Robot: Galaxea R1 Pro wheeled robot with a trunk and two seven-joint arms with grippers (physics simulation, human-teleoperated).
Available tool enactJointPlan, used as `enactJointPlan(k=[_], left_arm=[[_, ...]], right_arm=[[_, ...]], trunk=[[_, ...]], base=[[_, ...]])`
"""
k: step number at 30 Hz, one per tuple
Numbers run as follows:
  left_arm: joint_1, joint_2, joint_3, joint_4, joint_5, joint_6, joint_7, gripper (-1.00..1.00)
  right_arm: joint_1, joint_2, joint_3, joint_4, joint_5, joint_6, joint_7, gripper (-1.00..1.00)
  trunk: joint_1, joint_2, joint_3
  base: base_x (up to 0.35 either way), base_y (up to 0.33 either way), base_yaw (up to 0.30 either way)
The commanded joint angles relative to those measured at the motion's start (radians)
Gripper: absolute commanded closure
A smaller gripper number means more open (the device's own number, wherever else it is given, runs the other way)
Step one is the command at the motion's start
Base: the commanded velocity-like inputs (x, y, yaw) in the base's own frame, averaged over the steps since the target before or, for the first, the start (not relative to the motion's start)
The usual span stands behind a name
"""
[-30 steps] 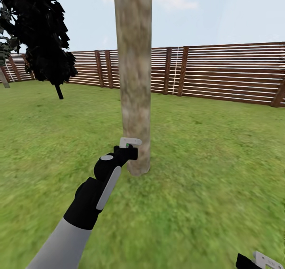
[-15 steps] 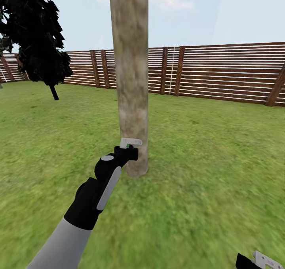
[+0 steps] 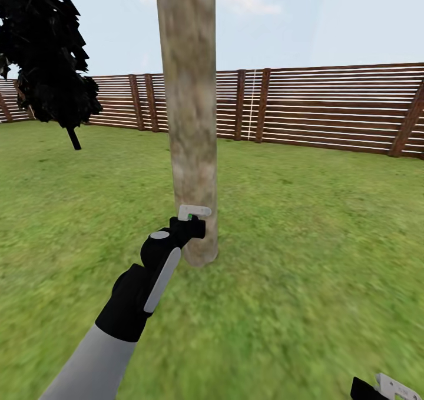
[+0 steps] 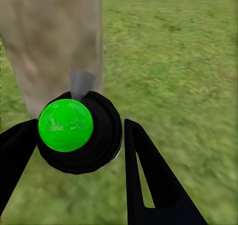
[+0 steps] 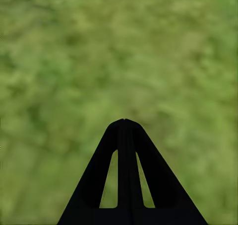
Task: In the garden, pick up the pesticide atomizer on the floor and spray pesticide onto both trees until each tree trunk is fully covered.
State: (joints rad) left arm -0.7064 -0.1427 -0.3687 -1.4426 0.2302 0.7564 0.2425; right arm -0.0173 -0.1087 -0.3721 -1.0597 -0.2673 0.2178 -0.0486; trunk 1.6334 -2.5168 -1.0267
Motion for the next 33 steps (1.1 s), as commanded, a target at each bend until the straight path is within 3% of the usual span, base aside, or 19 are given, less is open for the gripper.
enactJointPlan(k=[1, 33], left_arm=[[-0.001, 0.000, -0.001, -0.001, 0.010, 0.003, 0.010, 1.00], [-0.001, 0.000, -0.001, -0.001, 0.008, 0.001, 0.020, 1.00]], right_arm=[[0.000, 0.000, 0.001, -0.002, -0.010, 0.005, -0.005, 1.00], [0.000, 0.001, 0.001, -0.002, -0.010, 0.005, -0.006, 1.00]], trunk=[[0.000, 0.000, -0.001], [0.000, 0.000, -0.001]], base=[[0.032, 0.009, -0.006], [0.061, 0.023, 0.000]])
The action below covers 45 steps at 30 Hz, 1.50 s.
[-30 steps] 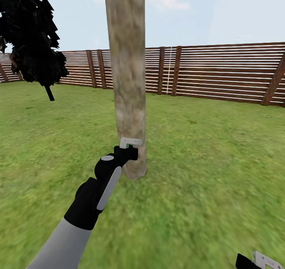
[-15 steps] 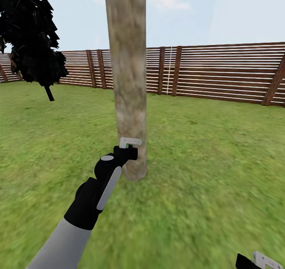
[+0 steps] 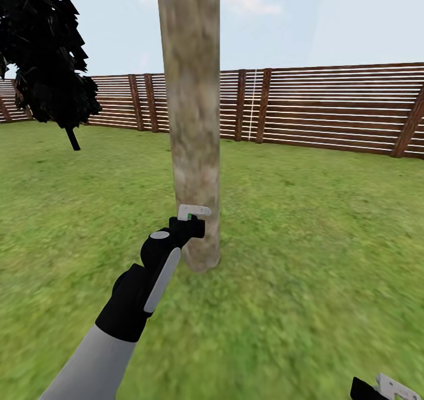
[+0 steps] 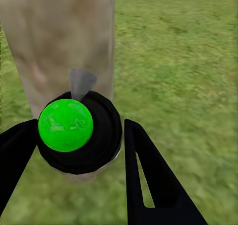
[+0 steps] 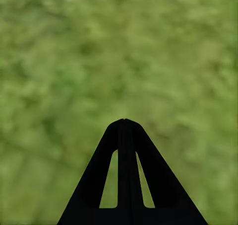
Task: In the garden, pick up the pesticide atomizer on the floor and spray pesticide onto both trees until each tree trunk is fully covered.
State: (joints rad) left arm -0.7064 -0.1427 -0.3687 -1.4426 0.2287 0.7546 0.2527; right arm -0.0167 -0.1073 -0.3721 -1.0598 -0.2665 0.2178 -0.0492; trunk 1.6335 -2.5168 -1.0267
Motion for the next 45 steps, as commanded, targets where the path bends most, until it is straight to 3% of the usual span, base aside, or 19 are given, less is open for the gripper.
enactJointPlan(k=[1, 15, 23, 31, 37, 45], left_arm=[[-0.001, 0.000, -0.001, -0.001, 0.010, 0.003, 0.009, 1.00], [-0.001, 0.000, -0.001, -0.001, 0.001, 0.009, 0.009, 1.00], [-0.016, -0.005, -0.002, -0.007, 0.008, 0.105, 0.028, 1.00], [-0.112, -0.010, -0.003, -0.013, 0.012, 0.192, 0.030, 1.00], [-0.177, -0.011, -0.001, -0.012, 0.012, 0.220, 0.031, 1.00], [-0.327, -0.017, 0.000, 0.048, 0.009, 0.252, 0.032, 1.00]], right_arm=[[0.000, 0.000, 0.001, -0.002, -0.011, 0.005, -0.005, 1.00], [0.000, 0.000, 0.001, -0.002, -0.011, 0.005, -0.006, 1.00], [0.000, 0.001, 0.002, -0.002, -0.011, 0.005, -0.006, 1.00], [0.000, 0.002, 0.004, -0.003, -0.010, 0.006, -0.008, 1.00], [0.000, 0.002, 0.024, -0.003, -0.010, 0.006, -0.012, 1.00], [0.000, 0.003, 0.027, -0.002, -0.010, 0.005, -0.013, 1.00]], trunk=[[0.000, 0.000, -0.001], [0.000, 0.000, -0.001], [0.000, 0.000, -0.001], [0.000, 0.000, -0.001], [0.000, 0.000, -0.001], [0.000, 0.000, -0.001]], base=[[0.002, 0.001, 0.000], [0.057, 0.003, 0.000], [0.001, 0.000, 0.000], [0.000, 0.000, 0.000], [0.000, 0.000, 0.000], [0.000, 0.000, 0.000]])
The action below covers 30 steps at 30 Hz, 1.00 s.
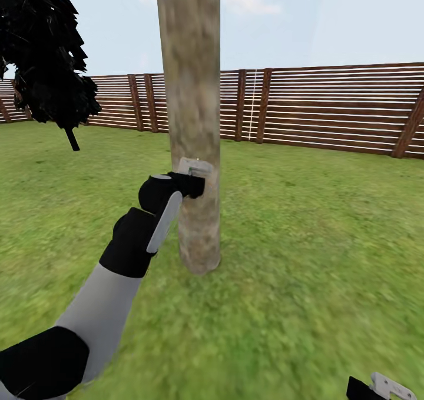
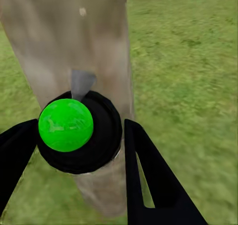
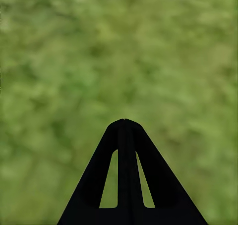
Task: In the garden, pick up the pesticide atomizer on the floor and spray pesticide onto both trees until each tree trunk is fully covered.
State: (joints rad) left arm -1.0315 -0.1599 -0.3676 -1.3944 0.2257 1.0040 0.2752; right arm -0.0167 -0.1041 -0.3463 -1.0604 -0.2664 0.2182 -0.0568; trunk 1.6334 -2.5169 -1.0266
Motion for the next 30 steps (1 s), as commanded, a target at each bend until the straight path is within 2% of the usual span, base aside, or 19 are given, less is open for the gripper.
enactJointPlan(k=[1, 7, 16, 18, 23, 30], left_arm=[[-0.030, -0.002, 0.000, 0.015, 0.012, 0.003, 0.010, 1.00], [-0.175, -0.006, 0.001, 0.123, 0.023, 0.005, 0.010, 1.00], [-0.359, -0.006, 0.006, 0.277, 0.098, 0.007, 0.010, 1.00], [-0.455, -0.006, 0.008, 0.348, 0.117, 0.010, 0.010, 1.00], [-0.624, -0.004, 0.010, 0.470, 0.194, 0.011, 0.012, 1.00], [-0.752, -0.004, 0.011, 0.553, 0.216, 0.012, 0.017, 1.00]], right_arm=[[0.000, 0.000, 0.001, -0.002, -0.010, 0.004, -0.006, 1.00], [0.000, 0.000, 0.001, -0.002, -0.009, 0.004, -0.006, 1.00], [0.000, -0.002, 0.002, -0.003, -0.008, 0.006, -0.006, 1.00], [0.000, -0.002, 0.001, -0.003, -0.008, 0.006, -0.006, 1.00], [0.000, -0.002, 0.001, -0.003, -0.008, 0.006, -0.006, 1.00], [0.000, -0.001, 0.002, -0.003, -0.008, 0.006, -0.006, 1.00]], trunk=[[0.000, 0.000, -0.001], [0.000, 0.000, -0.001], [0.000, 0.000, -0.001], [0.000, 0.000, -0.001], [0.000, 0.000, -0.001], [0.000, 0.000, -0.001]], base=[[0.000, 0.000, 0.000], [0.000, 0.000, 0.000], [0.000, 0.000, 0.000], [0.000, 0.000, 0.000], [0.000, 0.000, 0.000], [0.000, 0.000, 0.000]])
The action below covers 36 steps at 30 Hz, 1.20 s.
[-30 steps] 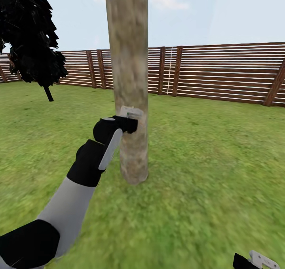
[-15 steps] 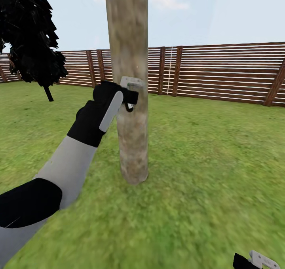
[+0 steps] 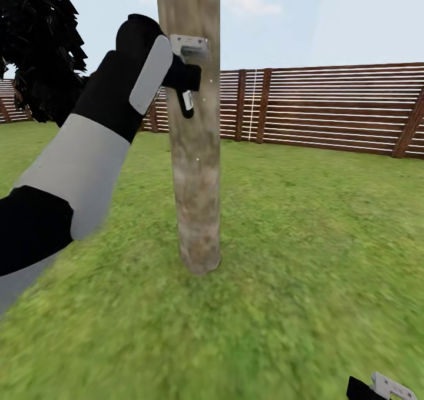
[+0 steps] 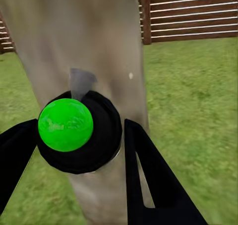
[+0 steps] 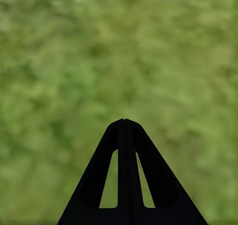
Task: In the garden, pick up the pesticide atomizer on the floor and spray pesticide onto both trees until each tree trunk is fully covered.
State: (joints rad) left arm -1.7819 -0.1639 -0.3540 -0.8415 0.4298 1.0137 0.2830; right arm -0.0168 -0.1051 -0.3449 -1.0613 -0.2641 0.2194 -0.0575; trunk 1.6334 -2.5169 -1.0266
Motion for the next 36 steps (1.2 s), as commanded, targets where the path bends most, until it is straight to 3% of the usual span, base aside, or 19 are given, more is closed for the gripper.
enactJointPlan(k=[1, 5, 9, 14, 17, 19, 22, 23, 36], left_arm=[[-0.022, 0.000, -0.002, 0.017, 0.014, 0.002, 0.010, 1.00], [-0.129, 0.002, -0.002, 0.096, 0.067, 0.002, 0.024, 1.00], [-0.196, 0.004, -0.002, 0.150, 0.099, 0.002, 0.038, 1.00], [-0.220, 0.004, -0.001, 0.178, 0.106, 0.002, 0.040, 1.00], [-0.222, 0.005, 0.000, 0.180, 0.107, 0.001, 0.043, 1.00], [-0.219, 0.005, 0.000, 0.177, 0.107, -0.004, 0.045, 1.00], [-0.179, 0.006, -0.001, 0.173, 0.107, -0.007, 0.046, 1.00], [-0.133, 0.006, -0.002, 0.170, 0.107, -0.007, 0.047, 1.00], [0.132, 0.009, -0.003, 0.167, 0.106, -0.008, 0.046, 1.00]], right_arm=[[0.000, 0.000, 0.001, -0.002, -0.010, 0.005, -0.005, 1.00], [0.000, -0.001, 0.000, -0.002, -0.010, 0.005, -0.005, 1.00], [0.000, 0.001, 0.000, -0.002, -0.010, 0.005, -0.005, 1.00], [0.000, 0.001, 0.000, -0.002, -0.010, 0.005, -0.005, 1.00], [0.000, 0.002, 0.000, -0.002, 0.023, 0.004, -0.005, 1.00], [0.000, 0.017, -0.001, -0.002, 0.042, 0.003, -0.005, 1.00], [0.000, 0.025, -0.003, -0.002, 0.049, 0.003, -0.005, 1.00], [0.000, 0.027, -0.003, -0.002, 0.051, 0.003, -0.005, 1.00], [0.000, 0.028, -0.004, 0.000, 0.048, 0.004, -0.005, 1.00]], trunk=[[0.000, 0.000, -0.001], [0.000, 0.000, -0.001], [0.000, 0.000, -0.001], [0.000, 0.000, -0.001], [0.000, 0.000, -0.001], [0.000, 0.000, -0.001], [0.000, 0.000, -0.001], [0.000, 0.000, -0.001], [0.000, 0.000, -0.001]], base=[[0.000, 0.000, 0.000], [0.000, 0.000, 0.000], [0.000, 0.000, 0.000], [0.000, 0.000, 0.000], [0.000, 0.000, 0.000], [0.000, 0.000, 0.000], [0.000, 0.000, 0.000], [0.000, 0.000, 0.000], [0.000, 0.000, 0.000]])
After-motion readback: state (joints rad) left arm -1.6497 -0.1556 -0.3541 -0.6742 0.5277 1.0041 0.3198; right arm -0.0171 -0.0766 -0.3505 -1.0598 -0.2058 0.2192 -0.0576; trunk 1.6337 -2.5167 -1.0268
